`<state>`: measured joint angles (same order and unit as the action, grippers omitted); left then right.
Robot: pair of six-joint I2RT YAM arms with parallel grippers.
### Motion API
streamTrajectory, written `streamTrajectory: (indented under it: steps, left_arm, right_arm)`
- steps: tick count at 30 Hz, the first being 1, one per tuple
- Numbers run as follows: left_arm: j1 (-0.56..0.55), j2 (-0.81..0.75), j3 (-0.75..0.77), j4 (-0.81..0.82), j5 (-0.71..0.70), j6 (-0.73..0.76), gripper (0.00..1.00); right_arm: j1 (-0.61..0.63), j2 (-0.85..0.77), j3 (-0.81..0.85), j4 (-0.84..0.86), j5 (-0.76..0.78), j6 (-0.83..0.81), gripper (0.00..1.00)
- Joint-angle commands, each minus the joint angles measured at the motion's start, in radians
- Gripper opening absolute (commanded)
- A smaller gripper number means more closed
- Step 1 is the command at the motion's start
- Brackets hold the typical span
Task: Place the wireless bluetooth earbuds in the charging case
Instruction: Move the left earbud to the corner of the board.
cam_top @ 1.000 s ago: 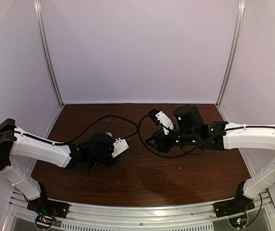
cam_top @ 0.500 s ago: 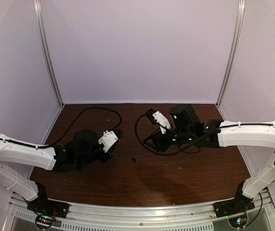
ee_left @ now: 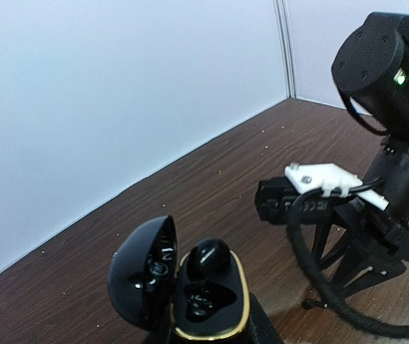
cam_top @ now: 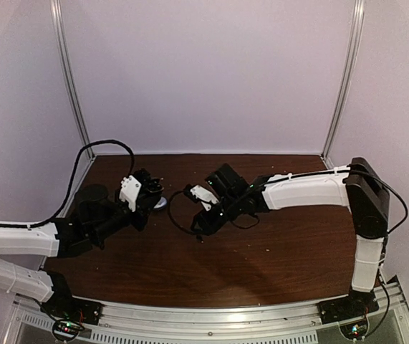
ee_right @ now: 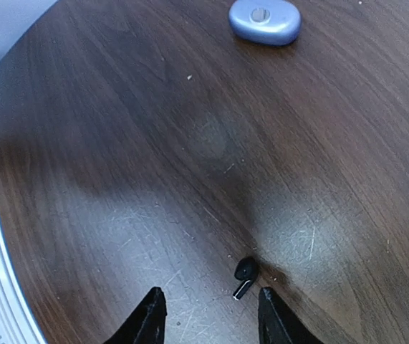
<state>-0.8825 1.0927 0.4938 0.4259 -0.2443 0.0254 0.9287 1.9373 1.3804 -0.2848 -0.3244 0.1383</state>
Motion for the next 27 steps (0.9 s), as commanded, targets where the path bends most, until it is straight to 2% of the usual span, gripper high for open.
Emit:
streamTrajectory:
  steps: [1,16,19,27]
  left_arm:
    - [0.01,-0.028,-0.018,0.067,0.025,-0.053,0.0]
    - [0.011,-0.046,-0.027,0.071,0.031,-0.053,0.0]
    - [0.012,-0.048,-0.026,0.07,0.029,-0.05,0.0]
    - [0.011,-0.056,-0.029,0.072,0.032,-0.048,0.0]
  right_arm:
    - [-0.005,0.078,0.123,-0.218,0.018,-0.035,0.45]
    - [0.023,0.279,0.352,-0.368,0.103,-0.067,0.34]
    - [0.028,0.312,0.378,-0.393,0.115,-0.07,0.29]
    - [0.037,0.294,0.344,-0.448,0.125,-0.082,0.15]
